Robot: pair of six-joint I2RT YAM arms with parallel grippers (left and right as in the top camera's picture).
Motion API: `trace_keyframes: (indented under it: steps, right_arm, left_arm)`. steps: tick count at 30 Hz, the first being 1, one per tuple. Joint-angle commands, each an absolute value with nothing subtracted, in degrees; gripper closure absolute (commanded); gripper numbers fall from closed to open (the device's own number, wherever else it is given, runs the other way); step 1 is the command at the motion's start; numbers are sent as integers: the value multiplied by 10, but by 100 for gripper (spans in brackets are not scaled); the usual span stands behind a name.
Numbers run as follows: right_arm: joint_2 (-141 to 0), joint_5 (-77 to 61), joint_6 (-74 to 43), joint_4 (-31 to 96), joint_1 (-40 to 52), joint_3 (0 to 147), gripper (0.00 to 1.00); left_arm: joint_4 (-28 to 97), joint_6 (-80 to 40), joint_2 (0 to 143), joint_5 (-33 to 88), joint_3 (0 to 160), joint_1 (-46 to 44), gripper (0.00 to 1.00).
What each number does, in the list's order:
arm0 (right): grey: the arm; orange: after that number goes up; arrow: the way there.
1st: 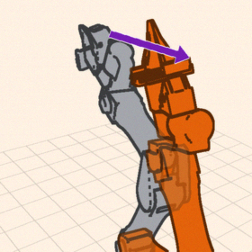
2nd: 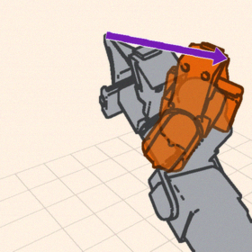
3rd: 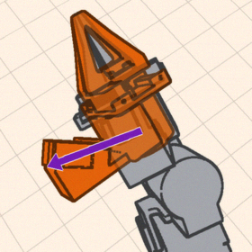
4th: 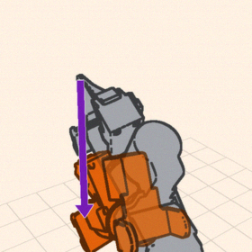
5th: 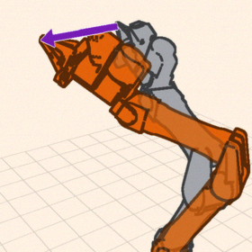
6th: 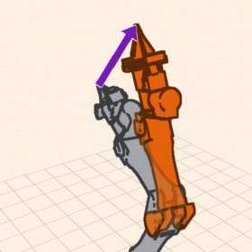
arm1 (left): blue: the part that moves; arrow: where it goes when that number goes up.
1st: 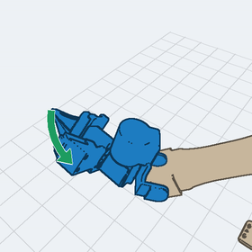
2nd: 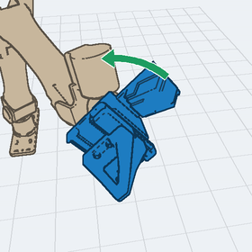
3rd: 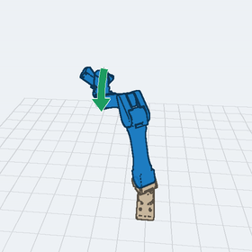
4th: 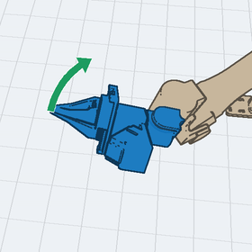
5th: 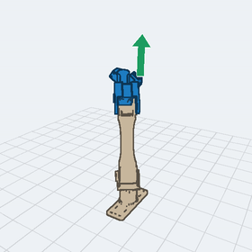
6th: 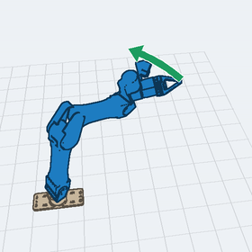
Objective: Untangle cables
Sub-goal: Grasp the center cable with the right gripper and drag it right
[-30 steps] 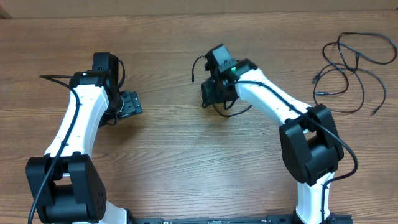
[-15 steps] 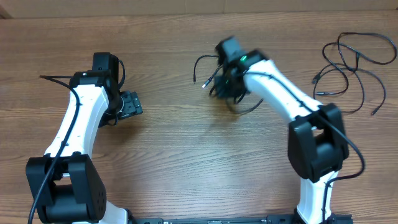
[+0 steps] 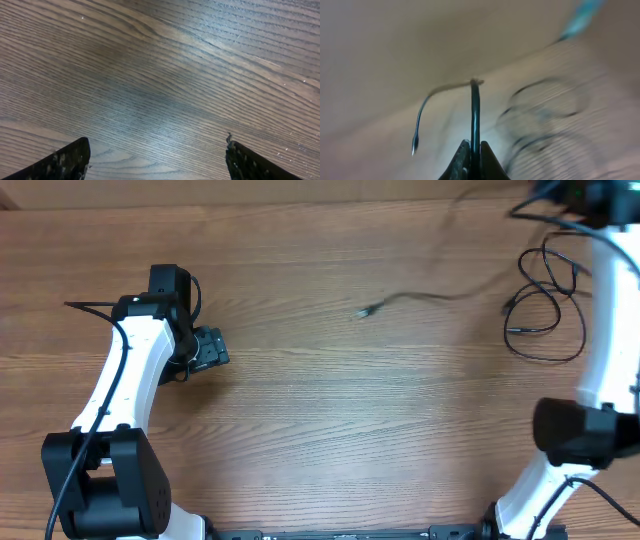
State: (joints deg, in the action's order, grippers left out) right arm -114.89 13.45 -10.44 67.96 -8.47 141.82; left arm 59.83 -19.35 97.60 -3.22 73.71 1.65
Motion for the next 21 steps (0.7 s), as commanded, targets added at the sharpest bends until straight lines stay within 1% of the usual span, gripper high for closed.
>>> trace_keyframes:
  steps: [1, 5, 10, 14, 21]
  right_arm:
    - [-1138, 178, -105, 665, -140, 1432, 96]
    - [-1149, 167, -124, 660, -188, 1432, 96]
    - [-1157, 164, -124, 635, -218, 1425, 96]
    - [-1159, 133, -124, 629, -230, 1425, 96]
    - [-1165, 119, -119, 684, -230, 1391, 96]
  left_arm:
    - [600, -197, 970, -20, 743, 18, 14]
    - [600, -197, 970, -12, 743, 18, 15]
    - [600, -197, 970, -3, 743, 18, 15]
    - [600, -197, 970, 1, 743, 18, 16]
    - [600, -197, 970, 1, 743, 18, 17]
